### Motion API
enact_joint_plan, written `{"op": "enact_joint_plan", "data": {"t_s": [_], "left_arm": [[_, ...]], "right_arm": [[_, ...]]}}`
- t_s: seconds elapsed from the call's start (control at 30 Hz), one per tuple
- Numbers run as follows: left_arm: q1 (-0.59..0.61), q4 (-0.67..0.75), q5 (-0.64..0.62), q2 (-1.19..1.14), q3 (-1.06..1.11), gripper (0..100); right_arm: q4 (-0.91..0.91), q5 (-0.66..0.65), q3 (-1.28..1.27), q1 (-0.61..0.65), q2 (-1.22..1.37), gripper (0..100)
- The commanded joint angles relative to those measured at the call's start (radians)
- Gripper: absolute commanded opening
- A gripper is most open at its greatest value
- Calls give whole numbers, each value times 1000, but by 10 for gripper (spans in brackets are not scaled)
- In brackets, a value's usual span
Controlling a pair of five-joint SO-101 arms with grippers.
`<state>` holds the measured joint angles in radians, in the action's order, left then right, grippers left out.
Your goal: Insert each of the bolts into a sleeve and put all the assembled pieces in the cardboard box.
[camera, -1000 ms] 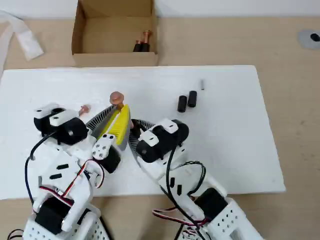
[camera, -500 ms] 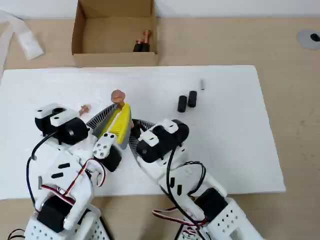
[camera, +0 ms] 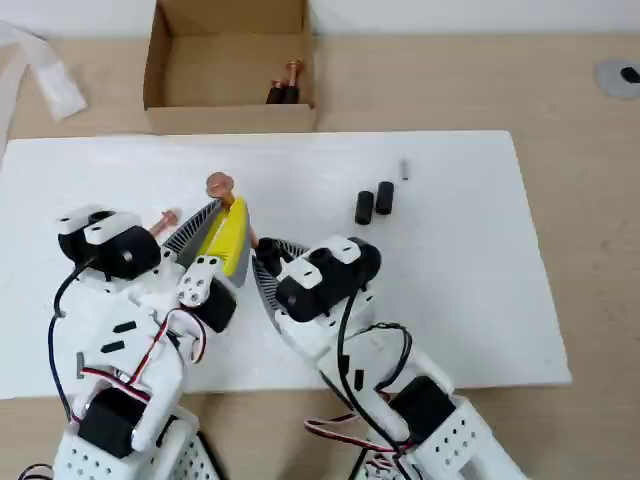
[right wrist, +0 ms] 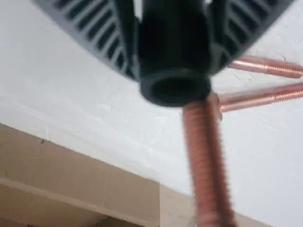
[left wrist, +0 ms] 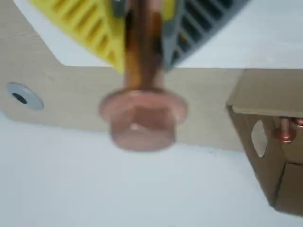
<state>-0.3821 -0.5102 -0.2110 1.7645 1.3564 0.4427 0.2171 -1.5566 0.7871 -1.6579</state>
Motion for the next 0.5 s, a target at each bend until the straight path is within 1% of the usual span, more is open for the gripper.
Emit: {"op": "enact_joint_plan", "data": {"t_s": [0.0,0.23,0.33,0.47], "left_arm": [[-46,23,-5,-1,5,7],[-43,28,-2,-1,2,8],[-43,68,-2,-1,9,8],[-51,68,-2,-2,12,8]], "right_arm": [[-23,12,4,16,-22,9],[-23,12,4,18,-22,9],[-23,12,4,18,-22,9],[-23,12,4,18,-22,9]]}}
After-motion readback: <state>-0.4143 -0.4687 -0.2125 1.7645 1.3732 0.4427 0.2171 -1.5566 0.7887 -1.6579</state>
